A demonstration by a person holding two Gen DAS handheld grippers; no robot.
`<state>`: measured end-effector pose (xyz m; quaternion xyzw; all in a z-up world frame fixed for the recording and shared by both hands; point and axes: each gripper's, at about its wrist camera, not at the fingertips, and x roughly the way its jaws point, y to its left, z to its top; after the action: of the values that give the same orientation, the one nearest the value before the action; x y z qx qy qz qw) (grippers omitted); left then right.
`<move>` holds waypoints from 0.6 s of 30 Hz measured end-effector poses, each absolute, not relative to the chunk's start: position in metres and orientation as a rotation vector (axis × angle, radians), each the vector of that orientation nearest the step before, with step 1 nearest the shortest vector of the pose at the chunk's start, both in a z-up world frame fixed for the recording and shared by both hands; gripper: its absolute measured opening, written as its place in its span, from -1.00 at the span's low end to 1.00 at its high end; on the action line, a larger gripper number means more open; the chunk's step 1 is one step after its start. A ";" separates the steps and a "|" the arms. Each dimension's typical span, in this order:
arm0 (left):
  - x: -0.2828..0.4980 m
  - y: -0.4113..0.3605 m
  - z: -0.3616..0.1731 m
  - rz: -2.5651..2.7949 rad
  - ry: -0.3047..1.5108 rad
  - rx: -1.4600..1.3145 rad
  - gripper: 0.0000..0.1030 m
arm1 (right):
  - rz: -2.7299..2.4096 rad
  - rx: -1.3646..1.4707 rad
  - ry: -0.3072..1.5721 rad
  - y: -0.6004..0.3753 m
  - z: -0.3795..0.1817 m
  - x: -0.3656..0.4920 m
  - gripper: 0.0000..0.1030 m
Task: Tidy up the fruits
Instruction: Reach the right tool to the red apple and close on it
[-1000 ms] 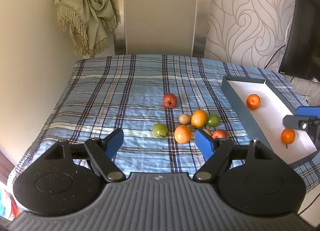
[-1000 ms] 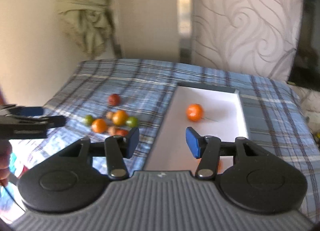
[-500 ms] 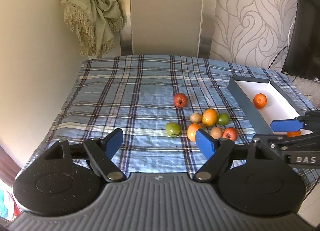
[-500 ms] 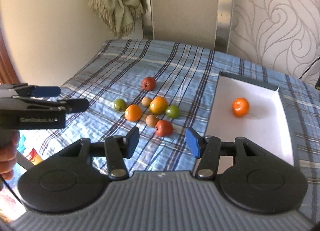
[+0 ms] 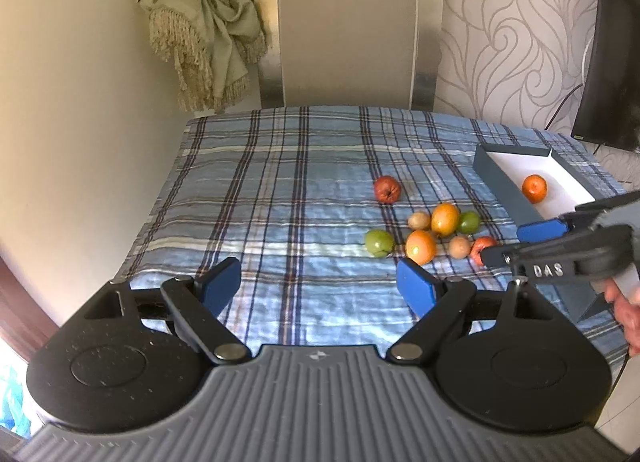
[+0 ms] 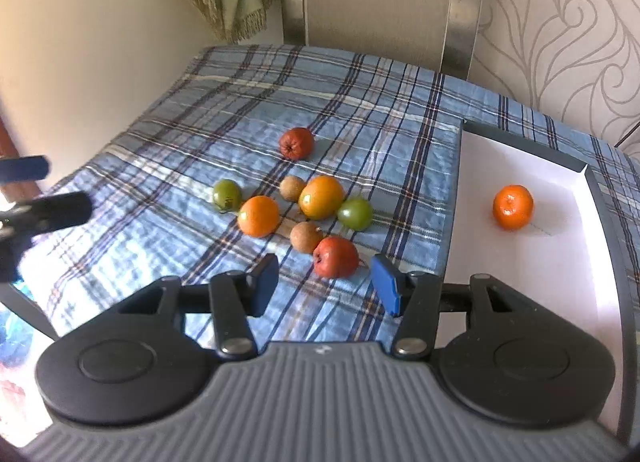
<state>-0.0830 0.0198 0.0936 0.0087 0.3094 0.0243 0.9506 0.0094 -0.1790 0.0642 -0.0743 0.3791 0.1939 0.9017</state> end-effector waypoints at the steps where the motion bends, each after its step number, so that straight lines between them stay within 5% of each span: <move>1: -0.084 0.021 0.093 0.052 0.631 0.016 0.70 | 0.397 -0.157 0.793 -0.178 0.062 0.015 0.05; 18: -0.088 0.034 0.085 0.075 0.658 -0.002 0.70 | 0.381 -0.232 0.855 -0.166 0.037 0.035 -0.09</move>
<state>-0.0879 0.0342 0.0845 -0.0011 0.3230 0.0370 0.9457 0.0352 -0.1655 0.0370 -0.1116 0.4113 0.1833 0.8859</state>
